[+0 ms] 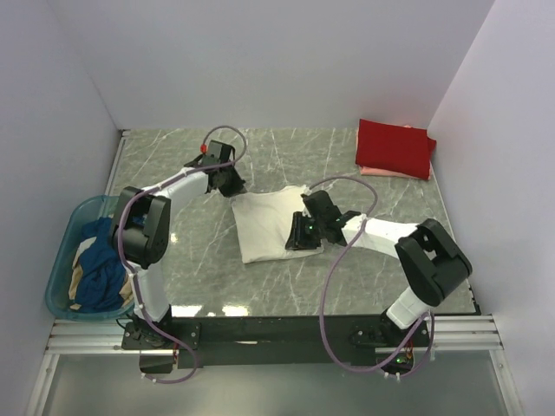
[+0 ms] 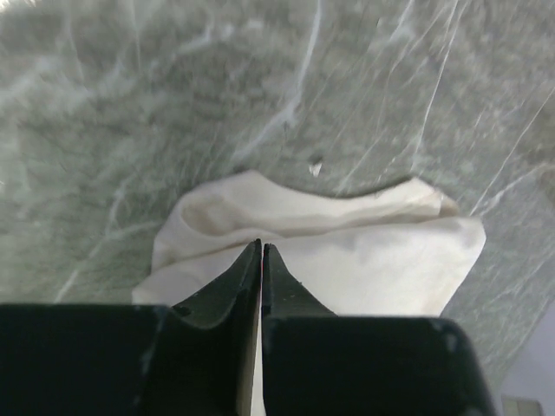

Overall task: Fold and stack the t-shirts
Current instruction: Fold the tshirt

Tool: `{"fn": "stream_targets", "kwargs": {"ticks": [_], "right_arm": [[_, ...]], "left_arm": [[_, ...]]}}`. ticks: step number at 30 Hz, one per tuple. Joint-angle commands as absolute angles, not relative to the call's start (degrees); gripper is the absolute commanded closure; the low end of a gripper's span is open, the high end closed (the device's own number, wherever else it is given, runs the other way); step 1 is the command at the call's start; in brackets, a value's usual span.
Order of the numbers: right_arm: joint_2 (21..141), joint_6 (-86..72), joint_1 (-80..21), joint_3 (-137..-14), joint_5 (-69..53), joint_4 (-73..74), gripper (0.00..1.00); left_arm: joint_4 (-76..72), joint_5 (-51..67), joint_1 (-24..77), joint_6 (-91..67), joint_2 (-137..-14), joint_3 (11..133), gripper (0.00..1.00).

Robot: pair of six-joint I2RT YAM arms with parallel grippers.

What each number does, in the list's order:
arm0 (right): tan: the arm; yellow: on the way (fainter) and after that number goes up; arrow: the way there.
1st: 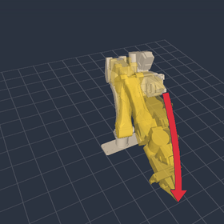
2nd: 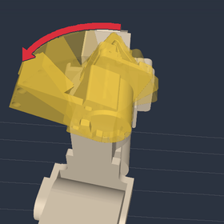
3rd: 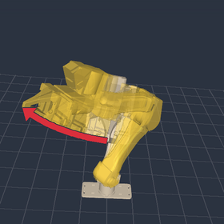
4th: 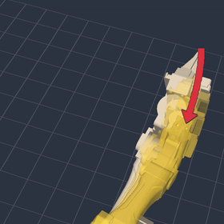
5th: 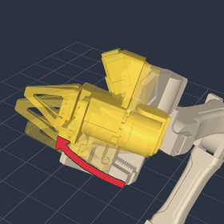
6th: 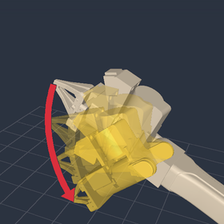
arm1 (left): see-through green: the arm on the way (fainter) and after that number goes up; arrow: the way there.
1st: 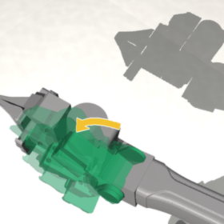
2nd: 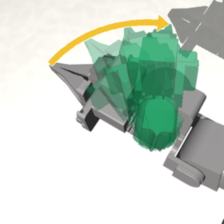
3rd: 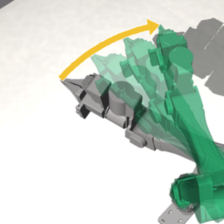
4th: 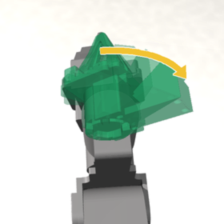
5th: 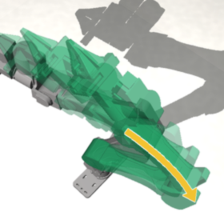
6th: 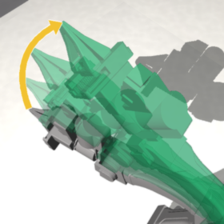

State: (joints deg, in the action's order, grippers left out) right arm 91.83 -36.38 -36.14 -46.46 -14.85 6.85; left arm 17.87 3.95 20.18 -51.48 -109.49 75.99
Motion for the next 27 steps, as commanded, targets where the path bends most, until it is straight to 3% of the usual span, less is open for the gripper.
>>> {"fn": "stream_targets", "kwargs": {"ticks": [1,6,14,19,27], "right_arm": [[86.05,-36.04,-34.98,-46.41,-16.78,8.61,0.62],[81.13,-35.77,-28.58,-46.84,-18.81,8.17,0.53],[86.55,-28.4,-17.58,-52.99,-18.98,8.79,0.35],[93.24,-25.14,-16.61,-58.79,-17.85,9.41,0.33],[99.05,-23.38,-18.81,-60.38,-14.94,9.49,0.32]], "left_arm": [[22.06,0.18,19.69,-47.99,-107.41,78.84,0.89],[21.27,0.18,21.79,-47.55,-101.0,73.76,0.89],[14.69,2.2,37.08,-53.6,-96.06,63.99,0.89],[13.1,0.98,44.19,-57.13,-99.57,62.14,0.91],[11.69,0.35,45.79,-58.27,-102.48,57.58,0.93]]}}
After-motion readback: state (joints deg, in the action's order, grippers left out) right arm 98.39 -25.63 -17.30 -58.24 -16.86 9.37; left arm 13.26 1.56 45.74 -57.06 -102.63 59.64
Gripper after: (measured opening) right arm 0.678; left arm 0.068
